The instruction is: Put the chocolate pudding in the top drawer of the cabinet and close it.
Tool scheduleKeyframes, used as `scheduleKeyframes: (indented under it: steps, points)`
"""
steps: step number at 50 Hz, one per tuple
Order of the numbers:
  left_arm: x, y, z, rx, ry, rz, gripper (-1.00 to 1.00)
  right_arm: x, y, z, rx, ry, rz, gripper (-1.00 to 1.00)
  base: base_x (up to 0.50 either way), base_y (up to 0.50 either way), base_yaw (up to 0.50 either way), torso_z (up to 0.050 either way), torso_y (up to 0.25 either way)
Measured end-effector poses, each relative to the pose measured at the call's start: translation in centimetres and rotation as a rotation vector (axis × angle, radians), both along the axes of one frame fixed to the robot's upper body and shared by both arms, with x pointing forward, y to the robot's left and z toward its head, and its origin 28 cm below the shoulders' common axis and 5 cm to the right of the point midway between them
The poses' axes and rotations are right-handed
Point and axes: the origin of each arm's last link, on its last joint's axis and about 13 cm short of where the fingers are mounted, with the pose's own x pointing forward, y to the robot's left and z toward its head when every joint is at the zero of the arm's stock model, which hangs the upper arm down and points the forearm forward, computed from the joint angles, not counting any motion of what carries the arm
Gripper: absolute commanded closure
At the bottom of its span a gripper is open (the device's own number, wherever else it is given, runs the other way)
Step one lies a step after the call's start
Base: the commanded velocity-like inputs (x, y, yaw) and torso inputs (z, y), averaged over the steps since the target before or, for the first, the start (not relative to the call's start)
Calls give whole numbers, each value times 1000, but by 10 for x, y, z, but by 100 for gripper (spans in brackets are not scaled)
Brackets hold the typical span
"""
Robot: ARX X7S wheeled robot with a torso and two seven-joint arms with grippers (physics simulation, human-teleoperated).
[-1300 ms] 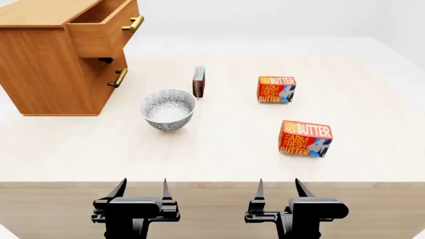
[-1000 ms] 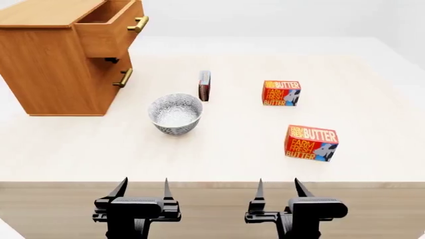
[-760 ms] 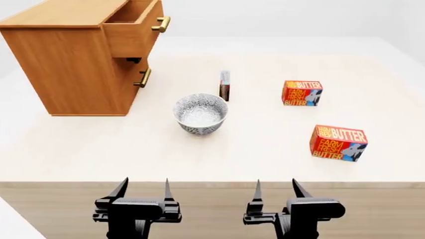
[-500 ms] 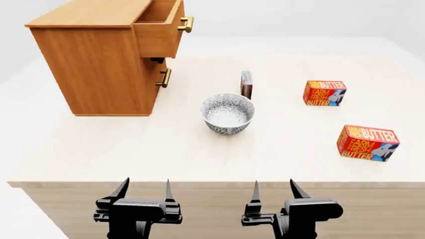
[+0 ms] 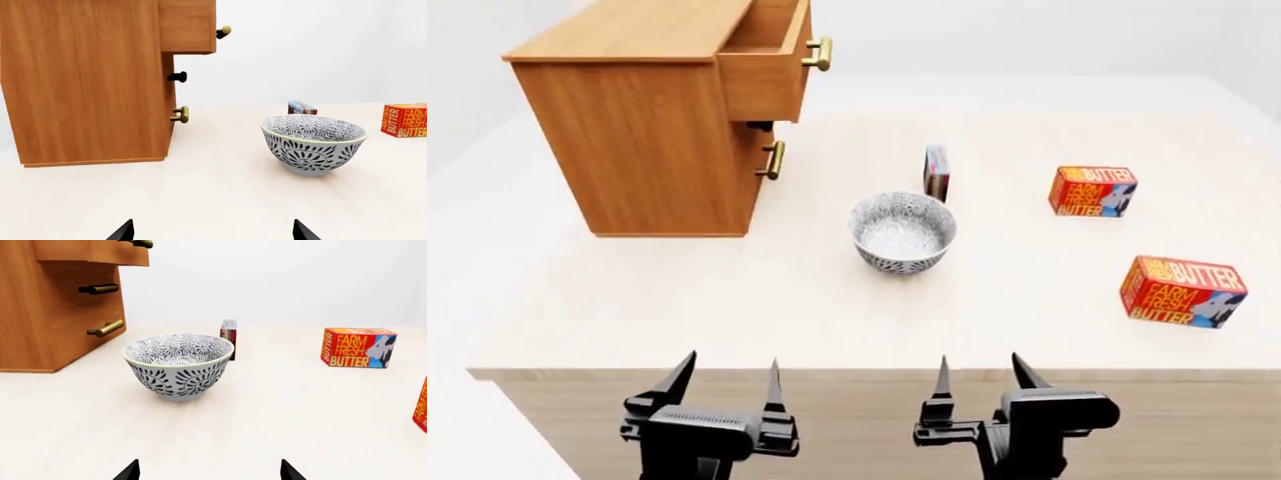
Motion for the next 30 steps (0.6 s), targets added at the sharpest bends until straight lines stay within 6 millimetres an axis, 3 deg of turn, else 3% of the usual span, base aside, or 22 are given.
scheduleKeyframes:
  steps: [15, 30]
  points:
    - [1, 1, 15, 12, -41, -53, -100, 6, -5, 22, 16, 30, 37, -100, 0, 0, 0, 50, 9]
    - [9, 3, 40, 62, -69, -107, -100, 13, -9, 57, -4, 38, 89, -100, 0, 0, 0, 50, 10]
